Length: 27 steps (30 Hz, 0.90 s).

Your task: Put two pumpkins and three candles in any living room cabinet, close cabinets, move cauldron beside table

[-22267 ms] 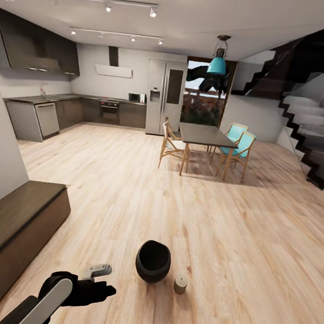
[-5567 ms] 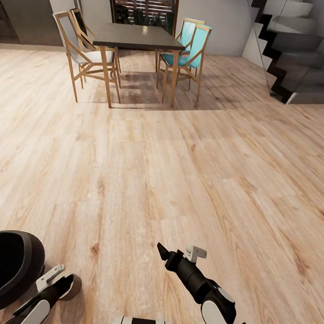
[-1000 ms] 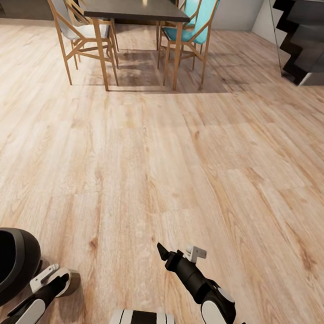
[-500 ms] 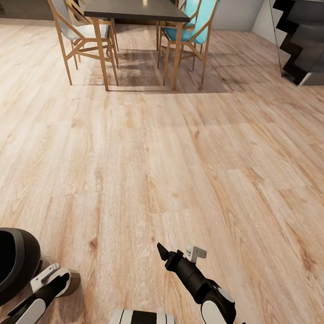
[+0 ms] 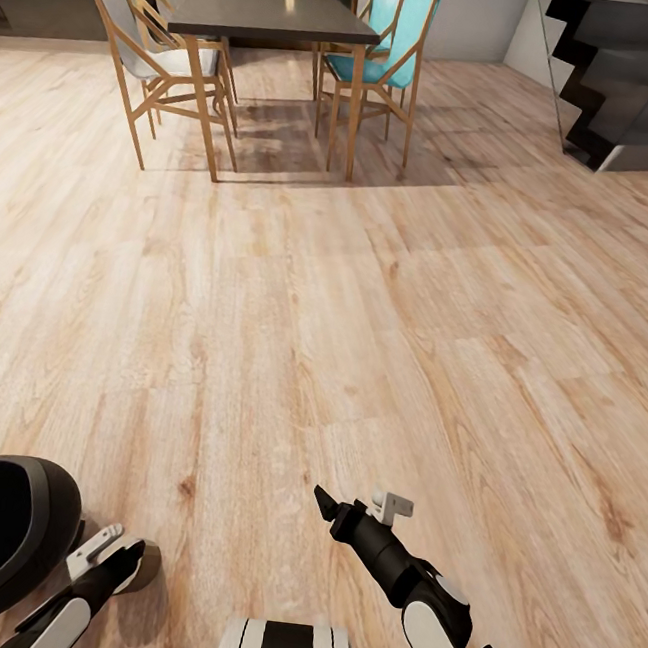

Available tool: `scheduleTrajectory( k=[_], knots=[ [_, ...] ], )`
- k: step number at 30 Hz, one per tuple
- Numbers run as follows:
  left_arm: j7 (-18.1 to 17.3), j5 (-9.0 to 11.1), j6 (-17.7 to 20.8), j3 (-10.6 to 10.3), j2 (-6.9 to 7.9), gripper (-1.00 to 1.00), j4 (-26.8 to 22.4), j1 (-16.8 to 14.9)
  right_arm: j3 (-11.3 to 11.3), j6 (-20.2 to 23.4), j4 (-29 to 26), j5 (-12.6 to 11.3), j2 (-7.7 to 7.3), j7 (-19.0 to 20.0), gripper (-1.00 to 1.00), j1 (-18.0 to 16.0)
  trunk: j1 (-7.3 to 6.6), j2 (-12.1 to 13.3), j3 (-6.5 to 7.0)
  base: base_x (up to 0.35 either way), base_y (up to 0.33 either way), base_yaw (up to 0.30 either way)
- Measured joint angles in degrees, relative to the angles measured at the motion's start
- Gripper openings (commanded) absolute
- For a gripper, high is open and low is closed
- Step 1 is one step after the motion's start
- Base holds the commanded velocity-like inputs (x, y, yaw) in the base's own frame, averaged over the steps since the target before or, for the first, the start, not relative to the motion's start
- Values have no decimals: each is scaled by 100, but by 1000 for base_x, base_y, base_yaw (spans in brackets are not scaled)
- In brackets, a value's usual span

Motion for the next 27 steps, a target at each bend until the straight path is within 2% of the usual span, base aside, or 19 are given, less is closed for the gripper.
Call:
scheduleTrajectory(
  k=[1, 5, 22, 27],
  knots=[
    [-3, -52, 3, 12, 1, 100, -21, -4, 0, 0, 0, 0, 0, 0, 100, 0, 1, -2, -21, 0, 0, 0],
    [268, -30, 0, 10, -1, 100, -202, -3, 0, 0, 0, -1, -1, 0, 100, 0, 11, -7, -110, 0, 0, 0],
    [250, -22, -8, 47, -6, 100, -199, -3, -1, 0, 0, -1, -1, 0, 100, 0, 11, -7, -111, 0, 0, 0],
    [459, -37, -10, 47, -7, 100, -362, -3, -1, 0, 6, -1, 1, 0, 100, 0, 22, -13, -199, 0, 0, 0]
  ],
)
